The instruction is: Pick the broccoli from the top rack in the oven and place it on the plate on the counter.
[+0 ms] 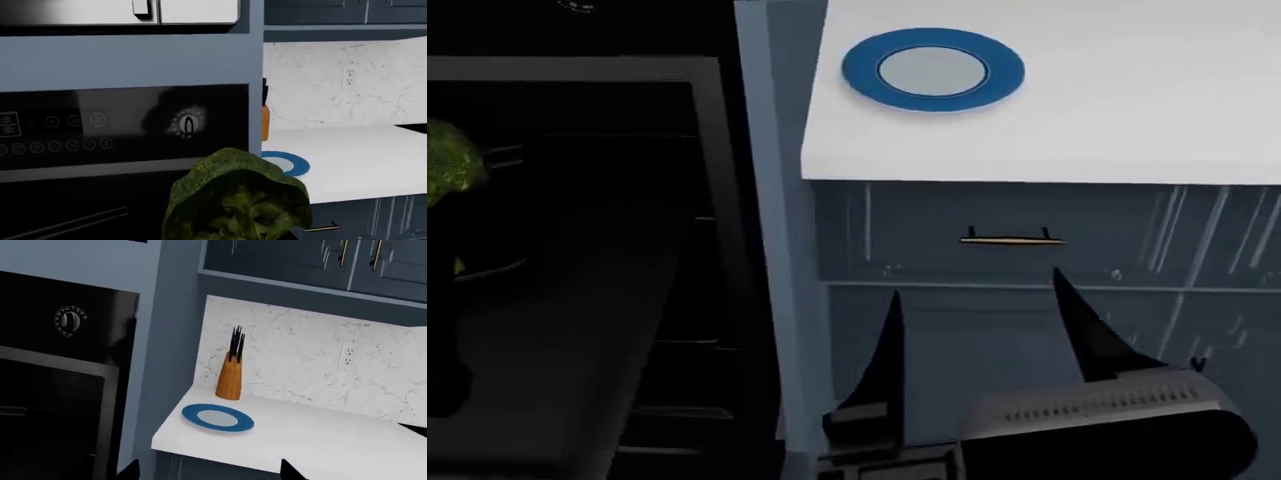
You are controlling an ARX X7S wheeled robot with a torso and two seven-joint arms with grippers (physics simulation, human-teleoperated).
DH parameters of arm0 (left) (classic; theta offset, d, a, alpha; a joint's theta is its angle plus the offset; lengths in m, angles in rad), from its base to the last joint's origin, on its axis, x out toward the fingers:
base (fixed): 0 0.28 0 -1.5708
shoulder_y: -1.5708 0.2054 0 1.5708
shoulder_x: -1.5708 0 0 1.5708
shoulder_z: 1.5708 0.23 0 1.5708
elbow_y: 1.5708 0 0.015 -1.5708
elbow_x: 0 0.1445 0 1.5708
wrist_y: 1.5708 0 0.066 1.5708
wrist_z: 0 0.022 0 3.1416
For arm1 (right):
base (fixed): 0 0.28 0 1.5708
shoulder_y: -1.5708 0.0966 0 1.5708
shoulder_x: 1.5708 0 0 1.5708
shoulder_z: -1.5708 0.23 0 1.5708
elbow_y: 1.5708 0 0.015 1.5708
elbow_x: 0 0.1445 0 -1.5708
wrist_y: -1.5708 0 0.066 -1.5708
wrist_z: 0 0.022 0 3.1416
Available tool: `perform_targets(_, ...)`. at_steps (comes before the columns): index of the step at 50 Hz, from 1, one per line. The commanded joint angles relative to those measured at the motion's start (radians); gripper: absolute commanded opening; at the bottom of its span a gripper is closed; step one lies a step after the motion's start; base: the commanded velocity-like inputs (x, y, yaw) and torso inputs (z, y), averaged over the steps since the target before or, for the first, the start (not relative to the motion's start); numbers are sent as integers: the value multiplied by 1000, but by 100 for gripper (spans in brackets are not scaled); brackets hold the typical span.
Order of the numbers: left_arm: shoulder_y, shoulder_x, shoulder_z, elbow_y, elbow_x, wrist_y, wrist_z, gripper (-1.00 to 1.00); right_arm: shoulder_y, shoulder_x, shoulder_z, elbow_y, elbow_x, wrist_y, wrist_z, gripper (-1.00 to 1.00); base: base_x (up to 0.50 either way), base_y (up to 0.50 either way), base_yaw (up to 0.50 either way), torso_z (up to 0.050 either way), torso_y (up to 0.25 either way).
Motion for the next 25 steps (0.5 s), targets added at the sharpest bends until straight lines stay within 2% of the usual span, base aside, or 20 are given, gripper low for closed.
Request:
perform_targets(1,-16,2,11,-1,-16,15,-16,-100,17,-5,16,-13,22,23,7,100,-266,-500,0,0,0)
perform_targets(14,-63,4,38,-10,-42,18,-44,-100,43,7,-33,-15,19,23,4,100,-45,-500,0,0,0)
perform_targets(25,-109,23,69,-12,-63,24,-72,-100,97,2,-44,-47,46,87,13,100,13,-500,0,0,0)
